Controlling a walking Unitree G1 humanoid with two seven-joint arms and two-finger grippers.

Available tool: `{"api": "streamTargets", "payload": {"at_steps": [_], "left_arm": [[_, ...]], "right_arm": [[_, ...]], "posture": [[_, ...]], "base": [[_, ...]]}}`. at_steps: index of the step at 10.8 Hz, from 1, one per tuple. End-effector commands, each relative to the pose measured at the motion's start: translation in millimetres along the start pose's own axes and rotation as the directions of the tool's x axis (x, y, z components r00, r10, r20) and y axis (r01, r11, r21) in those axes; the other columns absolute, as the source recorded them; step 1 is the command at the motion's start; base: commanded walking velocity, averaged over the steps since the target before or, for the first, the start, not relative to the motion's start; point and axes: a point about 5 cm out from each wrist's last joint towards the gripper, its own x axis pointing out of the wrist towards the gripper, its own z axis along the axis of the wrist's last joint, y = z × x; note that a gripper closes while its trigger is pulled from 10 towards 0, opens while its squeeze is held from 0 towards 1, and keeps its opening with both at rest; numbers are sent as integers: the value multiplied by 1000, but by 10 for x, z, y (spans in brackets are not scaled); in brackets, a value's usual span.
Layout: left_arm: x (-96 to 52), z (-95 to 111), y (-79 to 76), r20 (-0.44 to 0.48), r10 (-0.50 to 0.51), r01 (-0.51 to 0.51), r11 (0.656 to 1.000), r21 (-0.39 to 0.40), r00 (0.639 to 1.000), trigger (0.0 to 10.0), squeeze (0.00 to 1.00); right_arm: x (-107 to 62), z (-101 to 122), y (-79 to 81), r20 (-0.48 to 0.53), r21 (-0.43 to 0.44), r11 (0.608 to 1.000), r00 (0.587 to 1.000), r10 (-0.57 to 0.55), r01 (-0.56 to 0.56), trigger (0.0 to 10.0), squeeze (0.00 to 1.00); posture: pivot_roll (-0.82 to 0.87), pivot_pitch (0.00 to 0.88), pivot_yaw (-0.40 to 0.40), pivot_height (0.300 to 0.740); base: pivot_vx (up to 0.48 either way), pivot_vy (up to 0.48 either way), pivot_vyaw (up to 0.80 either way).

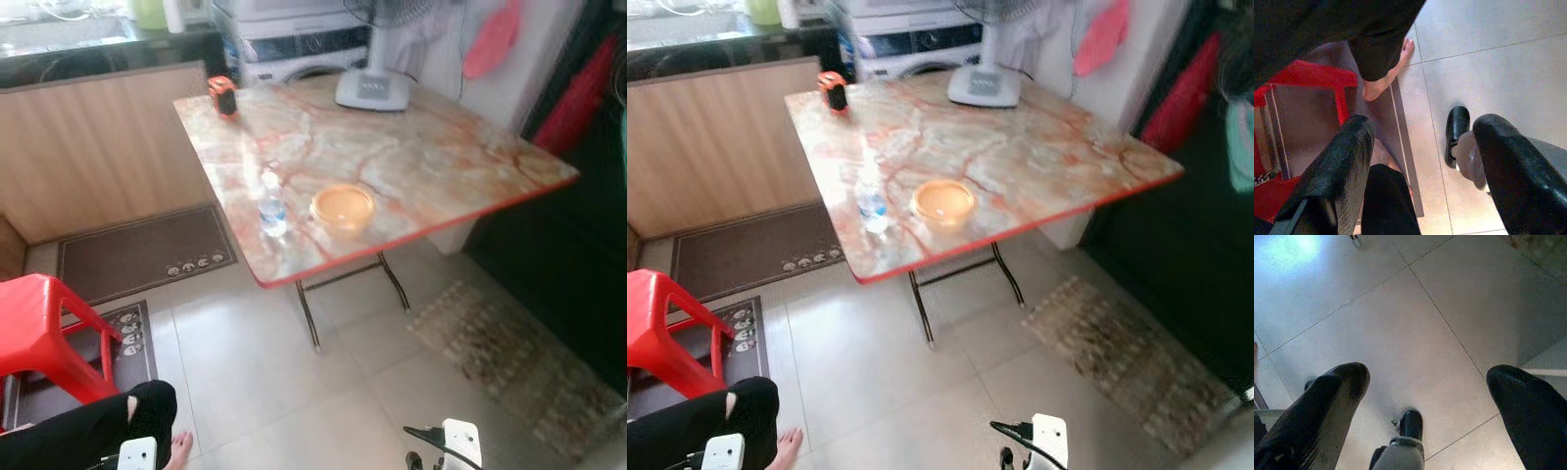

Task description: Restocking fridge

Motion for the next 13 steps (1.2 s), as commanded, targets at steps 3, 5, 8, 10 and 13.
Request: {"api": "streamTargets", "payload": {"at_steps": [3,5,8,10,13], "left_arm": [[-3,-32,-11,-18,7,-8,1000,-21,1000,10000,0],[-2,-31,-18,-17,8,-8,1000,-24,1000,10000,0],[-2,-33,-23,-19,8,-8,1000,-26,1000,10000,0],[-2,-32,-21,-17,8,-9,1000,-28,1000,10000,0],[-2,-34,-28,-17,9,-10,1000,-30,1000,10000,0]], "right_arm": [[2,6,-6,-11,-25,1000,1000,8,-9,10000,0],[1,9,-15,-11,-20,1000,1000,2,-3,10000,0],[1,13,-19,-9,-29,1000,1000,6,-7,10000,0],[2,22,-17,-9,-55,998,1000,14,-14,10000,0],[1,24,-26,-10,-64,998,1000,15,-16,10000,0]], "posture": [[3,0,-21,740],[0,0,-23,740],[0,0,-25,740],[1,0,-26,740],[2,0,-29,740]], "base": [[255,0,0],[255,0,0],[261,0,0],[262,0,0],[264,0,696]]}}
